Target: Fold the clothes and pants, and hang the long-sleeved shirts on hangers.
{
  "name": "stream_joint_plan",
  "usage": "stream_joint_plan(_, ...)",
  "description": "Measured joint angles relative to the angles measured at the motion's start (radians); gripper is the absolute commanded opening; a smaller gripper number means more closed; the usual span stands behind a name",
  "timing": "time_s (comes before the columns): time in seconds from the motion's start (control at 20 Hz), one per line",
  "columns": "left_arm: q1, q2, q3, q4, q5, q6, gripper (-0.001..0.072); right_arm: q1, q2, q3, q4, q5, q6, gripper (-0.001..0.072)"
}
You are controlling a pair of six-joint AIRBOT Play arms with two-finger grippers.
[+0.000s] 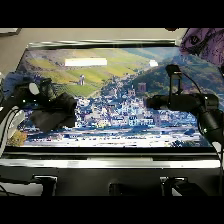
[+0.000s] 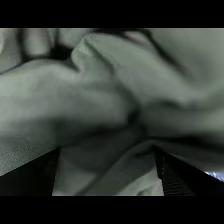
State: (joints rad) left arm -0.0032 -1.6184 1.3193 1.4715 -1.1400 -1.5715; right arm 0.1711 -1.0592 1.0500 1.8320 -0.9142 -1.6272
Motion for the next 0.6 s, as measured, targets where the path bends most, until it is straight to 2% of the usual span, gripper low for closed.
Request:
stream_joint_plan(0.05, -0.005, -0.021, 0.0, -0.002, 0.007, 0.0, 0.0027, 0.0, 0.0, 0.0, 0.0, 0.0, 0.0, 0.0041)
stream_joint_plan(0.2, -0.029, -0.046, 0.003, -0.039, 0.003, 0.001, 0.0016, 0.0, 0.0, 0.0, 0.0, -0.003, 0.0, 0.0041)
stream_joint_plan(0.35, -0.098, -0.039, 0.035, -0.141, -0.033, 0.002, 0.0016, 0.0, 0.004, 0.0, 0.0, -0.028, 0.0, 0.0042)
stream_joint_plan(0.45, -0.183, -0.027, 0.074, -0.24, -0.047, 0.002, 0.0016, 0.0, 0.016, 0.0, -0.009, -0.056, 0.0, 0.0044)
stream_joint_plan(0.55, -0.296, -0.02, 0.118, -0.36, -0.037, 0.002, 0.0015, 0.0, 0.035, 0.0, -0.031, -0.089, 0.0, 0.0099)
stream_joint_plan(0.6, -0.363, -0.019, 0.136, -0.421, -0.009, 0.001, 0.0016, 0.0, 0.048, 0.0, -0.051, -0.109, 0.0, 0.0099)
